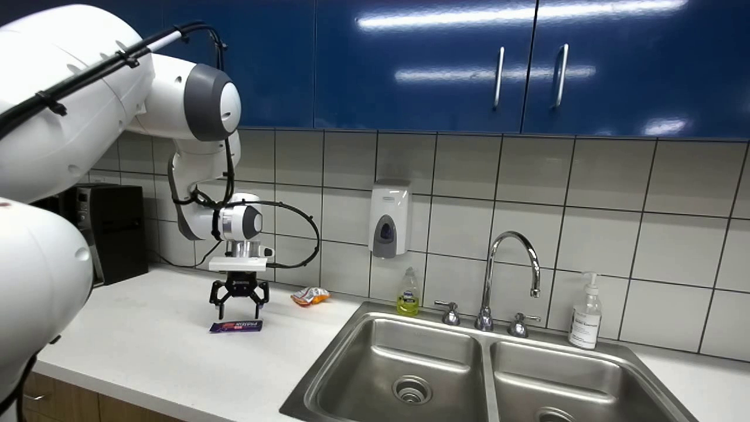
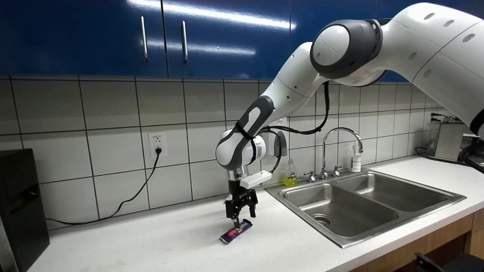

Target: Move the chocolate bar to the sink

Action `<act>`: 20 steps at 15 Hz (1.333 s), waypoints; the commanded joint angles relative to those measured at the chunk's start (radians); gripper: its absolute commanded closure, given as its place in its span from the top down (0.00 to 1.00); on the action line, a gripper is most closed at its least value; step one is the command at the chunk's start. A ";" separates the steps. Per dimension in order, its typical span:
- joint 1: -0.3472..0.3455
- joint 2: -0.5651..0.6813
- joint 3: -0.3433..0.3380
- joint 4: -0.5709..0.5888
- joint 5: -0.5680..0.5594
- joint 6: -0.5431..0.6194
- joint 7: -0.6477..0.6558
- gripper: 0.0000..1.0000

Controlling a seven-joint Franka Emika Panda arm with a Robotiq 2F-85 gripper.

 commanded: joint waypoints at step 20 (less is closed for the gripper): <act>0.083 -0.033 -0.096 -0.041 0.180 0.158 0.673 1.00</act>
